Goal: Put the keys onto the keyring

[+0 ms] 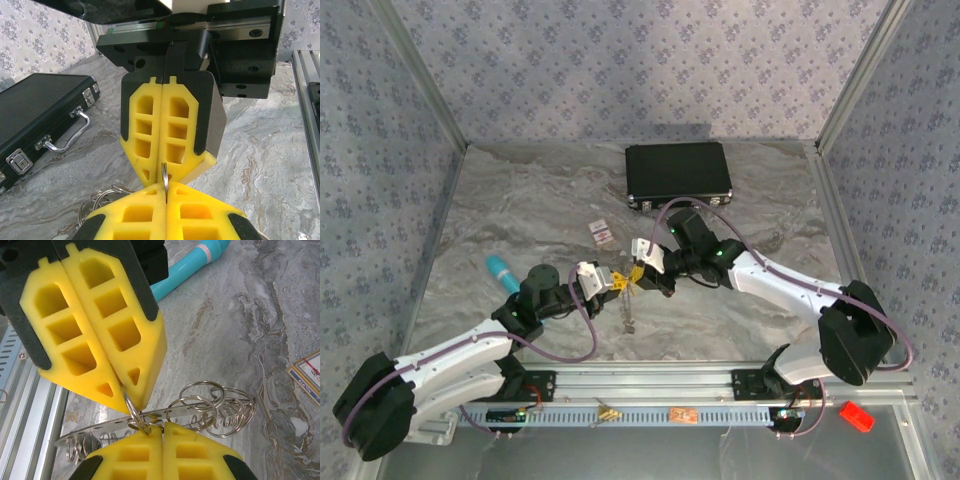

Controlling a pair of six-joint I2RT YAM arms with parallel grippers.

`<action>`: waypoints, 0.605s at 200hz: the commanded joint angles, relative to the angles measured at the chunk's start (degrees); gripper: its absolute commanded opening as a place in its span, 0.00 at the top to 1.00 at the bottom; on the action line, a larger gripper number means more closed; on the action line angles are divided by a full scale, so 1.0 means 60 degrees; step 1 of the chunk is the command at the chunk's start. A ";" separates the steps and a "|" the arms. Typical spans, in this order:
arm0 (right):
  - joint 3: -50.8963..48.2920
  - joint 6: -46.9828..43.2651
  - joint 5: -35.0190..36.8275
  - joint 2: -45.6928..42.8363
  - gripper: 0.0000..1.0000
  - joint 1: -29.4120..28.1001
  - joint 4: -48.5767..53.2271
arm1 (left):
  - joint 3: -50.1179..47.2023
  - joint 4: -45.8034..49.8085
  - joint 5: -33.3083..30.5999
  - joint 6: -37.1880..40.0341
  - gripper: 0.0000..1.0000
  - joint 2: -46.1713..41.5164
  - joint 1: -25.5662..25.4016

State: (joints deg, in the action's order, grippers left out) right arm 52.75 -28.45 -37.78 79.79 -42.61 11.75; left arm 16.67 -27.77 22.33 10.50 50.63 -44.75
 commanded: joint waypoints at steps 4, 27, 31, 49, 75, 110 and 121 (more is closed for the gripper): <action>-0.0129 0.0084 -0.0132 -0.0430 0.89 0.0153 -0.0130 | 0.0034 -0.0719 0.0263 0.0083 1.00 -0.0140 -0.0056; -0.0517 0.0214 -0.0188 -0.0731 0.74 0.0274 -0.0443 | 0.0024 -0.0726 0.0220 0.0083 1.00 -0.0190 -0.0064; -0.0604 0.0206 -0.0203 -0.0777 0.72 0.0287 -0.0484 | 0.0020 -0.0735 0.0219 0.0081 1.00 -0.0184 -0.0061; -0.1039 0.0247 -0.0265 -0.0937 0.69 0.0292 -0.0692 | 0.0035 -0.0768 0.0209 0.0081 1.00 -0.0206 -0.0062; -0.1422 0.0572 -0.0326 -0.0926 0.65 0.0143 -0.1248 | 0.0031 -0.0834 0.0190 0.0051 1.00 -0.0219 -0.0067; -0.1445 0.0837 -0.0106 -0.0531 0.64 -0.0060 -0.1966 | 0.0035 -0.0894 0.0152 0.0008 1.00 -0.0271 -0.0056; -0.1431 0.0941 -0.0177 -0.0356 0.64 -0.0103 -0.2205 | 0.0035 -0.0894 0.0131 -0.0007 1.00 -0.0298 -0.0056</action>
State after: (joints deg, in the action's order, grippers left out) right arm 44.12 -25.21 -38.22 75.83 -42.68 3.31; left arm 16.67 -29.02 22.31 10.48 50.26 -44.75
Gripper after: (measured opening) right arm 0.355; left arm 0.044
